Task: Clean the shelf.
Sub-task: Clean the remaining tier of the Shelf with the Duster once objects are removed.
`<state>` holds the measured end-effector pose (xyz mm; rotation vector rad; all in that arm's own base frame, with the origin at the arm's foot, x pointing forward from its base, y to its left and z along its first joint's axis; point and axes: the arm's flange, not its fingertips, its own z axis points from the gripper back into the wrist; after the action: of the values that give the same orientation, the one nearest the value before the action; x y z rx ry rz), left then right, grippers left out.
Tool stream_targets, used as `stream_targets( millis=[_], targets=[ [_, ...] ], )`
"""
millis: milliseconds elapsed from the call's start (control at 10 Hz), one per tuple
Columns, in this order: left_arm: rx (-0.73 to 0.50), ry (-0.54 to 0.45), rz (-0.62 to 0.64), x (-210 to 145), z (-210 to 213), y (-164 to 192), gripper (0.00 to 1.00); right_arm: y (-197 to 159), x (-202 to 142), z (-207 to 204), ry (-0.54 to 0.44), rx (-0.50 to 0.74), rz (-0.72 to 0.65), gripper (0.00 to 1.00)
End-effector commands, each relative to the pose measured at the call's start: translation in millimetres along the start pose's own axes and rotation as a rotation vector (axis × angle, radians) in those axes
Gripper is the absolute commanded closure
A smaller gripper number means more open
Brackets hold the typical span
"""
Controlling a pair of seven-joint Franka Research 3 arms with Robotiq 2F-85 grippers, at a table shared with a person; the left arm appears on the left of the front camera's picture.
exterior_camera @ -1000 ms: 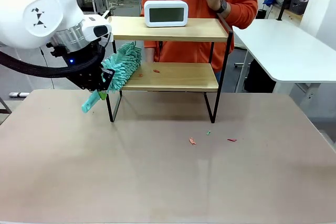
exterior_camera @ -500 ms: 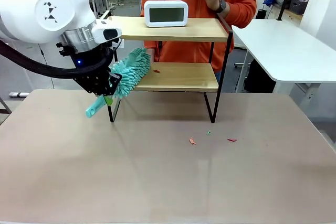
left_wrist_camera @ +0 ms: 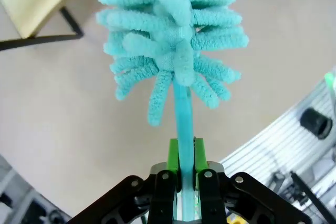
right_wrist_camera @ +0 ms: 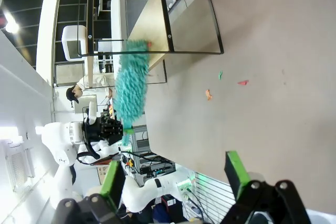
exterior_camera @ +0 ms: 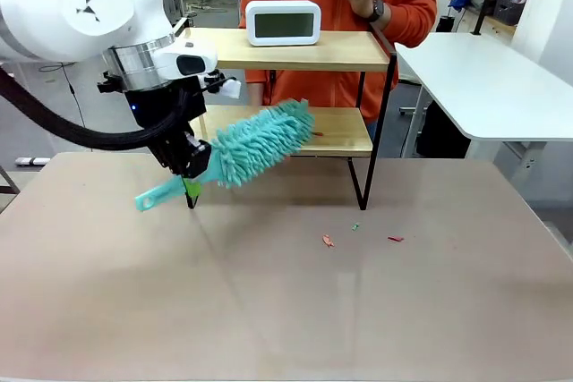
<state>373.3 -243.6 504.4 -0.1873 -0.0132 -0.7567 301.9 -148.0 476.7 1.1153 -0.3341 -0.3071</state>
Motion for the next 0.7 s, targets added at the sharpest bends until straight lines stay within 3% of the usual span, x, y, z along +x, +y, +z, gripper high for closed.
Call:
stream_targets(
  millis=[0, 200, 600],
  targets=[
    [-0.132, 0.210, -0.394, -20.3, 10.0, 2.4, 0.88, 0.6, 1.7, -0.9, -0.010, 0.022, 0.027, 0.00],
    [-0.196, 0.340, -0.713, -39.4, 17.2, 0.7, 0.88, 0.6, 1.7, -0.9, -0.010, 0.022, 0.027, 0.00],
    [-0.255, 0.294, -0.683, -53.4, 23.3, 15.9, 0.88, 0.6, 1.7, -0.9, -0.010, 0.022, 0.027, 0.00]
  ],
)
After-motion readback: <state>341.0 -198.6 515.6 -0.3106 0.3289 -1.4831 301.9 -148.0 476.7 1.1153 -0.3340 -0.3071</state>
